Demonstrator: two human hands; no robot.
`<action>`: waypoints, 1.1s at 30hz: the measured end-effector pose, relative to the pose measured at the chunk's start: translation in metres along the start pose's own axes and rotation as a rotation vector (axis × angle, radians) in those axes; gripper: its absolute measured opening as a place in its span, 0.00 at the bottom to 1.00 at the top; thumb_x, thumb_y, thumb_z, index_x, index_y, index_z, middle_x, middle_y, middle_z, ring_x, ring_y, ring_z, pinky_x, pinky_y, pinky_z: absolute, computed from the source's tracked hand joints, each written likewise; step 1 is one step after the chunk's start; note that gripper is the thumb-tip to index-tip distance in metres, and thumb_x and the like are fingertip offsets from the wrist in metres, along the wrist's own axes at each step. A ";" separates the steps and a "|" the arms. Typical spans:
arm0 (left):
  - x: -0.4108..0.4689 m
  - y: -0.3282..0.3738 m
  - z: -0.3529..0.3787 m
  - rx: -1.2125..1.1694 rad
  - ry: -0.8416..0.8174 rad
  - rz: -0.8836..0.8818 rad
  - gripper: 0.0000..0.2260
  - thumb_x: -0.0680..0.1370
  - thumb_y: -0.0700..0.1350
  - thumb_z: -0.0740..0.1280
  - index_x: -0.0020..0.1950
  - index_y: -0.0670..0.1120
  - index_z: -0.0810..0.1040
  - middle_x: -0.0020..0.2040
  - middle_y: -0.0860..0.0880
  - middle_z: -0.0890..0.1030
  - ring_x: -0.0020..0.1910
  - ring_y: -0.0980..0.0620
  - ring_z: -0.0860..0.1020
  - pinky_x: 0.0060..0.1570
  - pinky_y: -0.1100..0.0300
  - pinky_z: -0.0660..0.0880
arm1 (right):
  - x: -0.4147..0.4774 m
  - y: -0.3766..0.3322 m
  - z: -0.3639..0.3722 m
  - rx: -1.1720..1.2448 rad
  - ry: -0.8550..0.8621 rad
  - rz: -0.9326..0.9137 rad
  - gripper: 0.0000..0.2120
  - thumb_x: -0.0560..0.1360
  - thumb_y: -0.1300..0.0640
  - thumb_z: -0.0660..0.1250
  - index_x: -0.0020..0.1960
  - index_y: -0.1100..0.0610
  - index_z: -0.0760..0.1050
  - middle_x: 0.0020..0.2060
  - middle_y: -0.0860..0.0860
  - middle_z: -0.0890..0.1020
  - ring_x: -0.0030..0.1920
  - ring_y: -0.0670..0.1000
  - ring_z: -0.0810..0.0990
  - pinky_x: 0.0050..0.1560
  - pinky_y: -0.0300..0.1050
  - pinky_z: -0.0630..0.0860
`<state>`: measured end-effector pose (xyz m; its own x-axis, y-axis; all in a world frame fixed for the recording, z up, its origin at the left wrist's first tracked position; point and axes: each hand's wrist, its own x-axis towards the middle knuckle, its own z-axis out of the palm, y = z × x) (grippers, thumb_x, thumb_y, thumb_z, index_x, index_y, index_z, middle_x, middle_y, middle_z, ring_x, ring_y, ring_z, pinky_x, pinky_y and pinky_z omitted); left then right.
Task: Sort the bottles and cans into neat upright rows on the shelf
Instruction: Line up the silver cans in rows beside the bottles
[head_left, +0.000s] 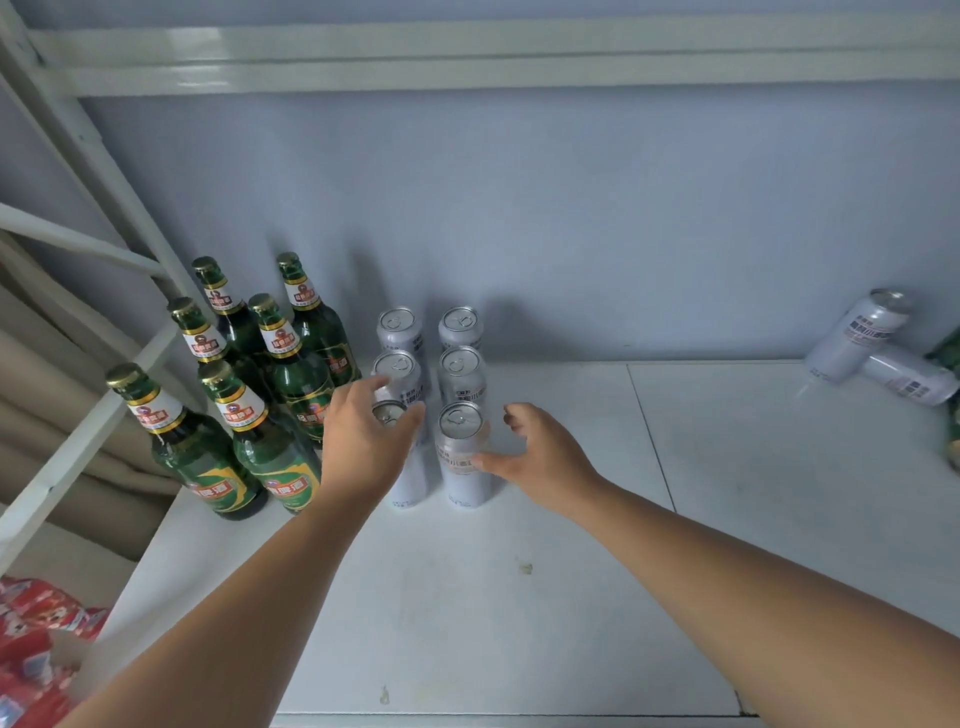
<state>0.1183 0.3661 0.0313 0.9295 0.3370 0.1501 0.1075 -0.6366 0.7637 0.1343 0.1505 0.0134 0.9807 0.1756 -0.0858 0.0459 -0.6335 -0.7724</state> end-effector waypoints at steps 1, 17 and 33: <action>0.003 0.008 0.002 0.005 0.017 0.003 0.26 0.75 0.55 0.73 0.70 0.48 0.74 0.66 0.47 0.75 0.68 0.48 0.71 0.67 0.46 0.71 | 0.000 0.003 -0.007 0.007 -0.010 0.001 0.33 0.67 0.43 0.79 0.64 0.56 0.72 0.59 0.49 0.77 0.61 0.51 0.76 0.62 0.51 0.74; 0.000 0.183 0.181 -0.016 -0.255 0.251 0.18 0.76 0.50 0.74 0.64 0.46 0.79 0.63 0.48 0.80 0.63 0.50 0.77 0.60 0.62 0.68 | -0.031 0.160 -0.214 0.039 0.167 0.283 0.35 0.71 0.49 0.76 0.73 0.56 0.68 0.69 0.51 0.76 0.66 0.48 0.76 0.61 0.43 0.73; -0.028 0.321 0.380 0.002 -0.606 0.294 0.22 0.75 0.55 0.74 0.66 0.47 0.77 0.60 0.52 0.81 0.60 0.55 0.78 0.58 0.61 0.70 | -0.027 0.334 -0.410 -0.254 0.316 0.559 0.24 0.74 0.49 0.71 0.64 0.60 0.72 0.57 0.56 0.79 0.53 0.58 0.79 0.51 0.50 0.77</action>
<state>0.2611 -0.1114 0.0331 0.9540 -0.2986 -0.0276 -0.1800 -0.6438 0.7438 0.2015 -0.3749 0.0153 0.8766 -0.4324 -0.2110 -0.4776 -0.7289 -0.4906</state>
